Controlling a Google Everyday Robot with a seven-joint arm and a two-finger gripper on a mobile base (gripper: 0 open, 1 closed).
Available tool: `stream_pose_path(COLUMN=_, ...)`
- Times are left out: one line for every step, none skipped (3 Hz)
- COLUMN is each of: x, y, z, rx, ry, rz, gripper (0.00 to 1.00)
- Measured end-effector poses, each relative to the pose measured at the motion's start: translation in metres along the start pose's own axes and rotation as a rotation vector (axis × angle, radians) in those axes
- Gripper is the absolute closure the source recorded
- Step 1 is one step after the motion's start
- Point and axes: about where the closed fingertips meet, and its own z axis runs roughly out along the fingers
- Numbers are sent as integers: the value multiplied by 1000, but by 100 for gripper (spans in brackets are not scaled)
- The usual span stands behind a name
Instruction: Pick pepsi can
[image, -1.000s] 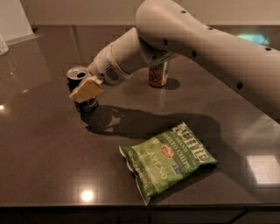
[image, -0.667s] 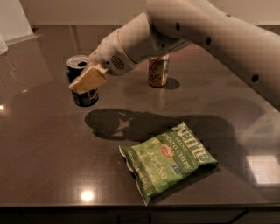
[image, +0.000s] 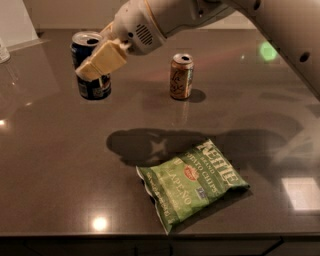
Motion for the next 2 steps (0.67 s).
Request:
stream_pose_path(x=-33, y=5, z=-22, rx=-67, ry=-39, rz=-59, gripper=100)
stream_pose_path(x=-34, y=6, z=-23, rx=-69, ry=-40, rz=-62, gripper=100)
